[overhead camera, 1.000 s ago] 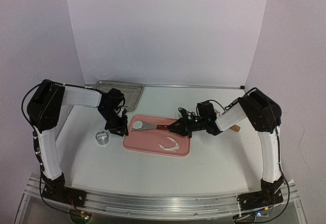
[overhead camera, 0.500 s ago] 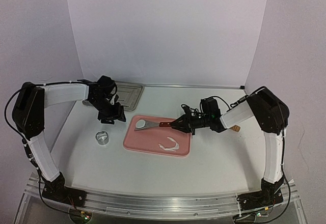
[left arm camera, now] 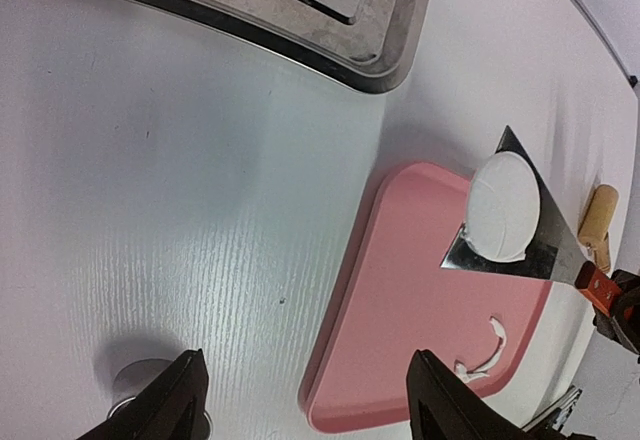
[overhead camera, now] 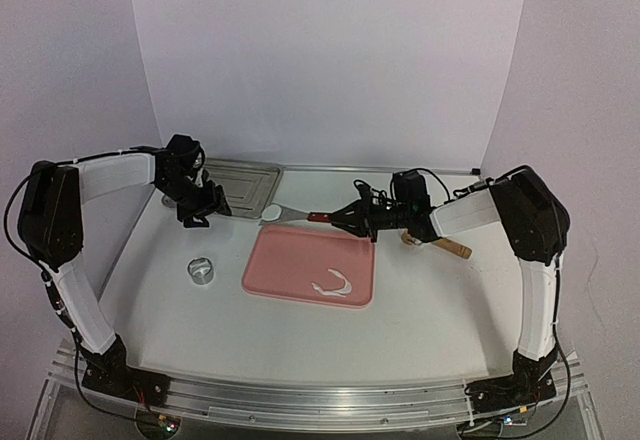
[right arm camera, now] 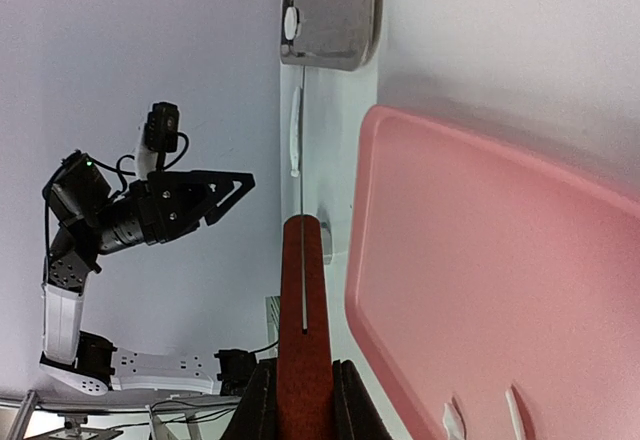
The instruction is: Roll out the dumpling wrappers from the dough
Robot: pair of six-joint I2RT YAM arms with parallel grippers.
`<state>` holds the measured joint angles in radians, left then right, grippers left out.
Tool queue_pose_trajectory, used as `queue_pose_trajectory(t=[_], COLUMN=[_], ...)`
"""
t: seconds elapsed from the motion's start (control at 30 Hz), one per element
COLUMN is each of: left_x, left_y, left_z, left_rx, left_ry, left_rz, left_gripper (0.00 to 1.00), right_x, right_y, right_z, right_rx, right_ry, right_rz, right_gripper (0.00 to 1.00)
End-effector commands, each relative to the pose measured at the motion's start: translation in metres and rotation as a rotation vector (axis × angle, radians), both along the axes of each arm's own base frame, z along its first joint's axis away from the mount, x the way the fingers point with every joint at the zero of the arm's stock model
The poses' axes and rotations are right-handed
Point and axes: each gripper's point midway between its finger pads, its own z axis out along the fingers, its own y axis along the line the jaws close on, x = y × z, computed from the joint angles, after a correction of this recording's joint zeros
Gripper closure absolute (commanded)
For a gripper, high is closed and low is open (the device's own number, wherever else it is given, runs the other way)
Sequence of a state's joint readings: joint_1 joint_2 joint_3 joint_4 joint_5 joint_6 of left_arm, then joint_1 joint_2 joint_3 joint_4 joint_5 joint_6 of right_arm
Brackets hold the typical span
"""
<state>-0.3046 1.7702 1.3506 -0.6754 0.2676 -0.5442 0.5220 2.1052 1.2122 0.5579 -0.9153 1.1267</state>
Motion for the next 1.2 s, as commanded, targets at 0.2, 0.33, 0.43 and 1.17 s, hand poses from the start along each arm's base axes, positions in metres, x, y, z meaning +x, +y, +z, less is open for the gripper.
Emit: queue_pose_trajectory(t=[0.2,0.33,0.43,1.17], left_x=[0.027,0.03,0.032,0.034], left_y=[0.014,0.014,0.015,0.017], left_z=[0.005,0.002,0.0,-0.008], left_rx=[-0.065,-0.064,-0.061,-0.041], left_ry=[-0.039,-0.039,-0.042,-0.042], left_rz=[0.048,0.045,0.042,0.033], left_gripper=[0.3,0.3,0.3,0.3], right_x=[0.051,0.07,0.083,0.113], right_y=[0.007,0.012,0.014,0.057], right_z=[0.083,0.087,0.09,0.046], right_rx=[0.069,0.046,0.018,-0.157], right_ry=[-0.213,-0.249,-0.278,-0.366], right_rz=[-0.138,-0.169,-0.188,-0.119], right_gripper=[1.0,1.0,1.0,1.0])
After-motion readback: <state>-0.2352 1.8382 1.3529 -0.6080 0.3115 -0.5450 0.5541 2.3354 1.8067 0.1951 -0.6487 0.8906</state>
